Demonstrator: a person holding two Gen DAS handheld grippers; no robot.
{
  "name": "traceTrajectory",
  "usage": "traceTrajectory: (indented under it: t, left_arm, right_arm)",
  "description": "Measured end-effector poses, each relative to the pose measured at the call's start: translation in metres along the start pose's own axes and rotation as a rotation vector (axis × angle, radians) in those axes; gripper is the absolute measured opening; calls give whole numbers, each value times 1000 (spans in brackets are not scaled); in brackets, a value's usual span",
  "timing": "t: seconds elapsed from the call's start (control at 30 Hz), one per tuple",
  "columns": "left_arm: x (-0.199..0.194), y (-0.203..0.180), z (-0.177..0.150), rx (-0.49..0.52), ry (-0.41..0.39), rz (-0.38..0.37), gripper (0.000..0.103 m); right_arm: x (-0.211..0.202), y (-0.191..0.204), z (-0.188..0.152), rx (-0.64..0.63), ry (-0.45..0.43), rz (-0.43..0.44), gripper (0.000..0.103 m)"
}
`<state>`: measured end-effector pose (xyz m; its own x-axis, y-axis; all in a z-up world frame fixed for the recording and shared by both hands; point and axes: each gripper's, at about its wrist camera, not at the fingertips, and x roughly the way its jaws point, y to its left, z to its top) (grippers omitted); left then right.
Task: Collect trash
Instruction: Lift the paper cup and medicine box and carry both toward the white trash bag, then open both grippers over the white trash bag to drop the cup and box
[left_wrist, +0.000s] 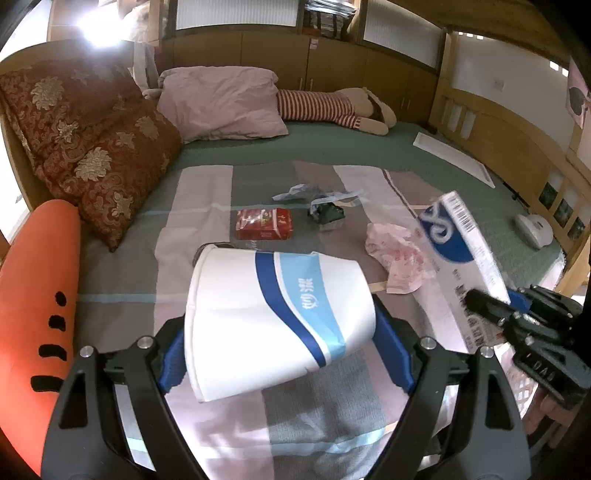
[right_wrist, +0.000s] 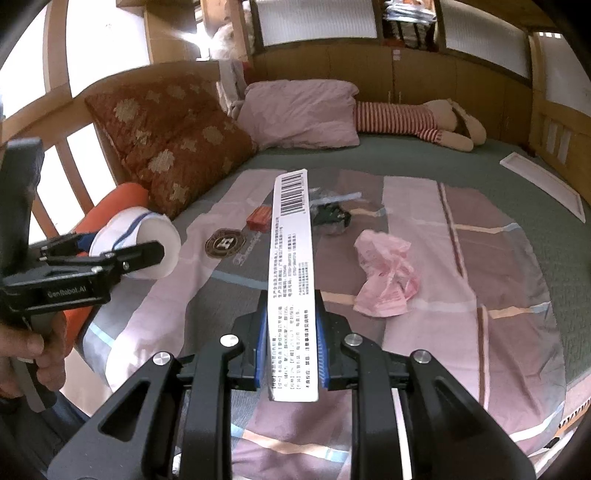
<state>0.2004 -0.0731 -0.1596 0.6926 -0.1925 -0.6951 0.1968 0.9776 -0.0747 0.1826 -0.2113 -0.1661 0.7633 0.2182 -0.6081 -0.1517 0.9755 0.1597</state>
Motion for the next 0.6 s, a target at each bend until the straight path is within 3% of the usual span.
traceTrajectory:
  t: [0.13, 0.23, 0.33, 0.47, 0.6]
  left_arm:
    - [-3, -29, 4, 15, -10, -95, 84]
    - [-4, -74, 1, 77, -5, -197, 84]
    - [-9, -137, -6, 196, 15, -339, 84]
    - [-23, -225, -23, 358, 56, -531, 84]
    - [-39, -321, -47, 459, 189, -769, 84]
  right_arm:
    - [-49, -38, -10, 110, -80, -14, 22]
    - [-102, -70, -36, 148, -108, -97, 22]
    - [-165, -110, -76, 217, -112, -221, 22]
    - [-219, -145, -124, 288, -71, -365, 22]
    - [-256, -172, -164, 373, -30, -445, 23]
